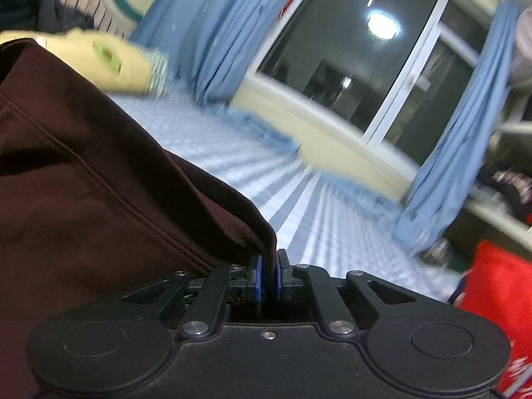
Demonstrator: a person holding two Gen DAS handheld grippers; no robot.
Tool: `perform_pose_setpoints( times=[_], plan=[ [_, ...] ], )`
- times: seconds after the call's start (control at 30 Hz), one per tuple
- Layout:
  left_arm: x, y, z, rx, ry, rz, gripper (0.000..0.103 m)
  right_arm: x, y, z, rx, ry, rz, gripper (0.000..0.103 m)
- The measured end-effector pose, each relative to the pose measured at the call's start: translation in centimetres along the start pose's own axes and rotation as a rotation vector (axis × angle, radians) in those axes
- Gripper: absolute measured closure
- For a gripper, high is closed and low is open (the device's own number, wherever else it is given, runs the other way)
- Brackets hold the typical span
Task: Fold small clothes
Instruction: 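Lift the hem with both grippers and fold it over toward the collar, then open both grippers on the folded shirt and pull them back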
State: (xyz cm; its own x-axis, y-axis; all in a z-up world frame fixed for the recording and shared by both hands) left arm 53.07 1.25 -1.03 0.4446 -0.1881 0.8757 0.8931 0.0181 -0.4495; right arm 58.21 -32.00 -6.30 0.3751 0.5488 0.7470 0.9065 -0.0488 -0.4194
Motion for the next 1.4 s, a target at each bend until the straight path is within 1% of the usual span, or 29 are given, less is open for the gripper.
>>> perform_pose_setpoints(
  times=[0.1, 0.2, 0.27, 0.37, 0.43, 0.47, 0.5, 0.53, 0.57, 0.6, 0.63, 0.67, 0.7, 0.73, 0.77, 0.8, 0.83, 0.87, 0.9, 0.97, 1.07, 1.2, 1.23, 1.3, 1.37, 1.4],
  plan=[
    [-1.4, 2.5, -0.4, 0.011, 0.018, 0.035, 0.099, -0.7, 2.7, 1.1, 0.015, -0.012, 0.043, 0.095],
    [-2.7, 4.4, -0.7, 0.028, 0.053, 0.064, 0.098, -1.1, 4.8, 2.0, 0.02, -0.037, 0.067, 0.093],
    [-3.5, 5.2, -0.9, 0.031, 0.055, 0.084, 0.095, -1.3, 5.7, 2.8, 0.017, -0.056, 0.076, 0.091],
    [-3.8, 5.9, -0.4, -0.001, -0.002, 0.112, 0.088, -1.6, 6.2, 3.5, 0.016, -0.078, 0.084, 0.088],
    [-3.5, 5.9, 0.6, -0.054, -0.062, 0.119, 0.086, -2.0, 6.1, 3.7, 0.022, -0.078, 0.086, 0.087],
    [-3.3, 5.7, 1.1, -0.083, -0.089, 0.113, 0.079, -2.0, 5.9, 3.6, 0.026, -0.075, 0.087, 0.084],
    [-3.1, 5.4, 1.7, -0.103, -0.11, 0.101, 0.059, -1.9, 5.9, 3.5, 0.034, -0.068, 0.085, 0.081],
    [-2.8, 5.0, 2.3, -0.119, -0.126, 0.088, 0.047, -1.8, 5.8, 3.3, 0.047, -0.059, 0.078, 0.073],
    [-2.5, 4.5, 3.0, -0.128, -0.141, 0.071, 0.028, -1.7, 5.6, 2.9, 0.063, -0.05, 0.071, 0.062],
    [-2.2, 4.0, 3.7, -0.126, -0.159, 0.05, 0.023, -1.6, 5.5, 2.7, 0.084, -0.035, 0.062, 0.056],
    [-1.9, 3.5, 4.3, -0.123, -0.171, 0.032, 0.023, -1.5, 5.4, 2.4, 0.105, -0.017, 0.055, 0.043],
    [-1.6, 3.1, 5.0, -0.12, -0.178, 0.024, 0.02, -1.4, 5.2, 2.2, 0.119, -0.002, 0.054, 0.032],
    [-1.4, 2.7, 5.6, -0.111, -0.185, 0.021, 0.014, -1.4, 5.0, 1.9, 0.124, 0.01, 0.053, 0.029],
    [-1.3, 2.3, 6.1, -0.094, -0.195, 0.018, 0.01, -1.3, 4.7, 1.7, 0.131, 0.021, 0.049, 0.022],
    [-1.3, 1.8, 6.4, -0.085, -0.203, 0.008, 0.005, -1.2, 4.3, 1.5, 0.137, 0.031, 0.039, 0.011],
    [-1.1, 1.5, 6.6, -0.089, -0.206, 0.002, 0.003, -1.1, 3.8, 1.2, 0.142, 0.045, 0.018, 0.005],
    [-1.3, 1.2, 6.4, -0.099, -0.205, 0.004, 0.002, -1.0, 3.3, 0.9, 0.15, 0.058, -0.006, 0.001],
    [-1.5, 1.1, 6.0, -0.108, -0.2, 0.015, 0.001, -1.0, 2.8, 0.7, 0.171, 0.074, -0.026, 0.001],
    [-1.8, 1.2, 5.6, -0.115, -0.194, 0.027, 0.001, -1.1, 2.6, 0.5, 0.182, 0.089, -0.024, 0.001],
    [-2.7, 1.7, 4.5, -0.12, -0.177, 0.059, 0.001, -1.6, 2.7, -0.1, 0.164, 0.119, -0.005, 0.001],
    [-4.1, 2.9, 3.1, -0.09, -0.147, 0.108, 0.001, -2.7, 3.7, -1.2, 0.109, 0.166, 0.043, 0.001],
    [-6.0, 4.9, 2.8, 0.016, -0.122, 0.189, 0.001, -4.8, 5.8, -3.8, -0.031, 0.271, 0.123, 0.001],
    [-6.5, 5.4, 3.1, 0.042, -0.135, 0.207, 0.001, -5.6, 6.3, -4.3, -0.056, 0.303, 0.151, 0.001],
    [-7.2, 5.9, 3.7, 0.054, -0.195, 0.235, 0.0, -7.4, 7.4, -5.3, -0.067, 0.385, 0.209, 0.001],
    [-7.5, 6.0, 4.5, 0.054, -0.261, 0.236, 0.0, -8.3, 7.8, -5.8, -0.045, 0.456, 0.223, 0.001],
    [-7.6, 6.0, 4.8, 0.058, -0.278, 0.235, 0.0, -8.6, 7.7, -6.0, -0.039, 0.479, 0.223, 0.0]
  ],
)
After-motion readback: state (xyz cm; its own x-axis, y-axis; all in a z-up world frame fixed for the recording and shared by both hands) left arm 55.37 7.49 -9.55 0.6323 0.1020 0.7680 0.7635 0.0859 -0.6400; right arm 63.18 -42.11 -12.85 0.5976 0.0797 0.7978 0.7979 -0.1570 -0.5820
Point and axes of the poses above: each gripper's, at about its wrist camera, not at the fingertips, and y roughly the way its jaws point, z to its left, x to its top, the point moved 8 cm from there along y, roughly the way its jaws point, and after that the axes turned 4 degrees about -y, right-handed, at the moved point
